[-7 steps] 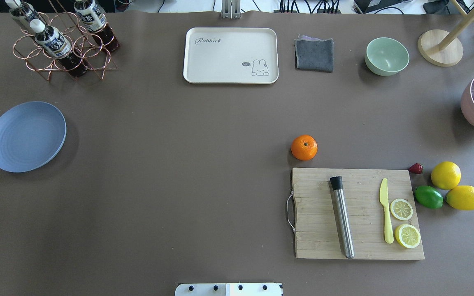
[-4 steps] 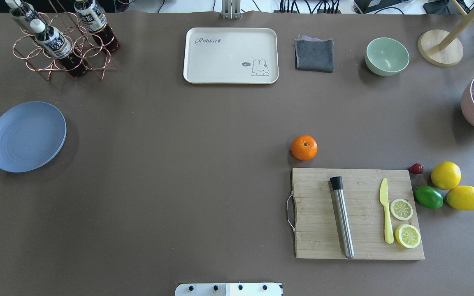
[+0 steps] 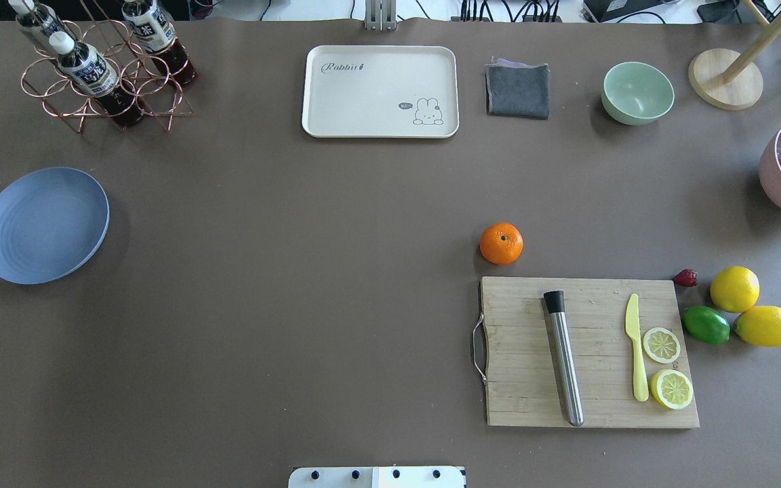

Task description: Pick orange to plate

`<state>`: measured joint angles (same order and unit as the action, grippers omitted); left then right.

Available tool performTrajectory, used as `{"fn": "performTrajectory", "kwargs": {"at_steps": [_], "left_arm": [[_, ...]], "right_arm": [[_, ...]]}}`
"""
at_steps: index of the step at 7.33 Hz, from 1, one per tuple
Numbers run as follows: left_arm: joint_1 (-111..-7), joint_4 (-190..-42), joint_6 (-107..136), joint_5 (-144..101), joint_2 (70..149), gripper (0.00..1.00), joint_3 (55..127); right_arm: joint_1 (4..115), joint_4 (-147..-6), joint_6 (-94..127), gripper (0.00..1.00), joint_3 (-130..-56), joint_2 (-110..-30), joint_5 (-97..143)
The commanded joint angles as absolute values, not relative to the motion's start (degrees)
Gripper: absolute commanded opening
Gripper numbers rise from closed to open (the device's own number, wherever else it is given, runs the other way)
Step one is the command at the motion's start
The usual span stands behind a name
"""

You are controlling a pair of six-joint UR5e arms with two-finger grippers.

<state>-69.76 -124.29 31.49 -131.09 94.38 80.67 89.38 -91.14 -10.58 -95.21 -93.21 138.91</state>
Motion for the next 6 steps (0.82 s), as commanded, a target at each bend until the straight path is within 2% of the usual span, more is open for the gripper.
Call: {"fn": "performTrajectory", "kwargs": {"at_steps": [1, 6], "left_arm": [[-67.5, -125.94, 32.26, -129.46, 94.83, 0.89, 78.49], [-66.62, -126.65, 32.34, -129.55, 94.92, 0.82, 76.65]], "right_arm": [[89.12, -91.14, -9.58, 1.0, -95.19, -93.16, 139.13], [89.12, -91.05, -9.84, 1.0, -95.36, -93.16, 139.22]]}}
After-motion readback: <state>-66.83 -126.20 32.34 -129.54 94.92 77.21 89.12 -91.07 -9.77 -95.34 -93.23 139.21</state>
